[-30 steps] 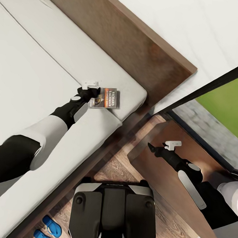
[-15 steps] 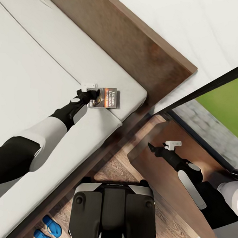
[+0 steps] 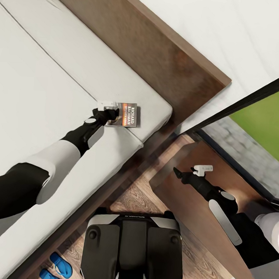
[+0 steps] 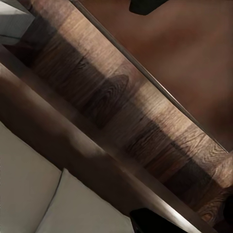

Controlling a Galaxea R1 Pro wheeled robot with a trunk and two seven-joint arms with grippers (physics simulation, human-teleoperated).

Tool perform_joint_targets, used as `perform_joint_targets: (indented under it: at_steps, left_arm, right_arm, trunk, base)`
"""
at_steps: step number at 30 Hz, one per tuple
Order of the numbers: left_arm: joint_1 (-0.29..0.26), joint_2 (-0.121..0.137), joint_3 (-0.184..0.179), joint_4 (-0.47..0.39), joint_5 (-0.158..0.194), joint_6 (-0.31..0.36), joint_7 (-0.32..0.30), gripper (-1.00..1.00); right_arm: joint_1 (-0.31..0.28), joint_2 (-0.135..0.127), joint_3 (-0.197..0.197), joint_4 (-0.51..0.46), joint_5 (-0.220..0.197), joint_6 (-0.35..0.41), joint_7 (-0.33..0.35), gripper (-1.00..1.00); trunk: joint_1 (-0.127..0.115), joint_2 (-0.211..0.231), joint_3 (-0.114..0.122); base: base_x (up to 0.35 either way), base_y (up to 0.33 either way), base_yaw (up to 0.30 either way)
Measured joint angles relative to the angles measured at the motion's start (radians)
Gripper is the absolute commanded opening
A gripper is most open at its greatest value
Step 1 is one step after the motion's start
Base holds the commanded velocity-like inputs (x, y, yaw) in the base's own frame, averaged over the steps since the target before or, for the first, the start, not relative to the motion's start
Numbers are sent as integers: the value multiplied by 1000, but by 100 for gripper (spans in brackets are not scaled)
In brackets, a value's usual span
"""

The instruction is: In the bedroom, move the book from the bed onto either nightstand, and place the two sandals side by side next to the bed.

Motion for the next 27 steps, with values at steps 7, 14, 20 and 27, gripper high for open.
perform_joint_targets:
  at_steps: [7,14,20,27]
  left_arm:
    - [3,-4,0,-1,-1,0,0,100]
    - [5,-8,0,0,-1,0,0,100]
    - [5,-9,0,-1,-1,0,0,100]
    - [6,-9,1,-1,-1,0,0,100]
  right_arm:
    - [0,0,-1,0,0,0,0,100]
    - [0,0,-1,0,0,0,0,100]
    - [0,0,-1,0,0,1,0,100]
    - [0,0,-2,0,0,0,0,100]
  trunk:
    - [0,0,0]
    - [0,0,0]
    - [0,0,0]
    - [0,0,0]
  base:
    - [0,0,0]
    - [0,0,0]
    - [0,0,0]
    - [0,0,0]
